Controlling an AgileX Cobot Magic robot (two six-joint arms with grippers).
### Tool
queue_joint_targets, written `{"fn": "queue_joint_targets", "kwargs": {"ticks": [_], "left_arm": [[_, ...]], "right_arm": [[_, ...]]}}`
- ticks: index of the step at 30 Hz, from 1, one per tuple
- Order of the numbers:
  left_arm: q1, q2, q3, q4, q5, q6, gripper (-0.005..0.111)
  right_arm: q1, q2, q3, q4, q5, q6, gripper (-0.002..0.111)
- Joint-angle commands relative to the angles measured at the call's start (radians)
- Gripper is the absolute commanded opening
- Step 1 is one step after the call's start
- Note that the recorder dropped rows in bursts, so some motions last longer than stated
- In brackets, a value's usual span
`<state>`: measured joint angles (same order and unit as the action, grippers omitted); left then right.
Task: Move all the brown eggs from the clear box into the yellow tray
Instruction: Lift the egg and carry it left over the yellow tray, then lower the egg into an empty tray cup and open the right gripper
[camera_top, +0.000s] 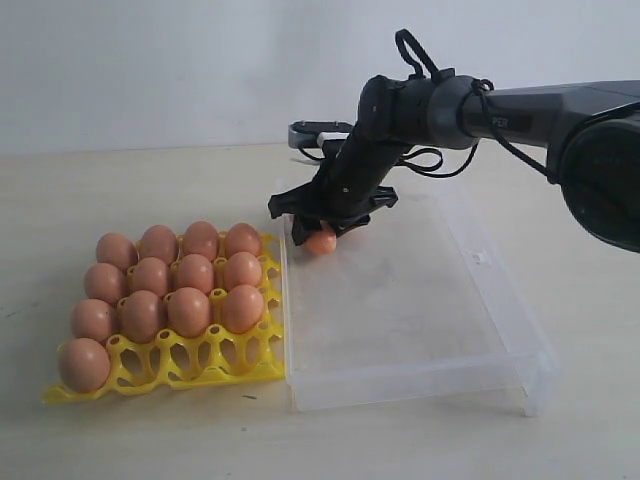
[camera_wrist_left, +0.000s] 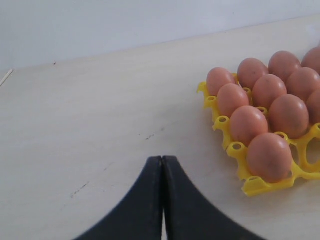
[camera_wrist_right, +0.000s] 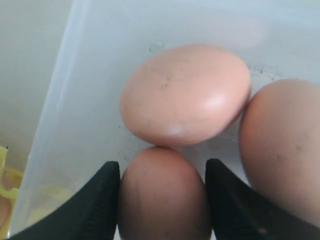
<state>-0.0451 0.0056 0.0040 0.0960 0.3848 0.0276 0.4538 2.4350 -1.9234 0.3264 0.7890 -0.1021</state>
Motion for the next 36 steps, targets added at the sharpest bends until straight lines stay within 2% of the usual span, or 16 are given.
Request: {"fn": "queue_joint_targets", "kwargs": {"ticks": [1,11,15,17,20,23,25,33,36], "left_arm": [[-0.005,-0.006,-0.004,-0.001,-0.006,-0.005,0.000],[-0.005,-0.006,-0.004,-0.001,-0.006,-0.005,0.000],[-0.005,-0.006,-0.004,-0.001,-0.006,-0.005,0.000],[-0.005,-0.006,-0.004,-0.001,-0.006,-0.005,0.000],[-0.005,-0.006,-0.004,-0.001,-0.006,-0.005,0.000],[-0.005,-0.006,-0.004,-0.001,-0.006,-0.005,0.000],[-0.005,-0.006,-0.004,-0.001,-0.006,-0.005,0.000],[-0.005,-0.006,-0.004,-0.001,-0.006,-0.005,0.000],[-0.005,-0.006,-0.004,-0.001,-0.006,-0.005,0.000]], "right_arm": [[0.001,0.011,0.010,-0.012,0.017,-0.084,-0.001],[0.006,-0.042,0.026,-0.039,0.057,-0.119,0.000],[0.034,-0.179,0.151,-0.032,-0.110,-0.150,0.000],[0.055,-0.260,0.294,0.021,-0.227,-0.230,0.000],[0.113,-0.414,0.560,0.253,-0.541,-0.435,0.000],[0.190,-0.513,0.702,0.487,-0.763,-0.695,0.000],[0.247,-0.543,0.711,0.516,-0.789,-0.797,0.000],[0.440,-0.485,0.709,0.505,-0.900,-0.864,0.000],[0.478,-0.442,0.686,0.505,-0.905,-0.842,0.000]]}}
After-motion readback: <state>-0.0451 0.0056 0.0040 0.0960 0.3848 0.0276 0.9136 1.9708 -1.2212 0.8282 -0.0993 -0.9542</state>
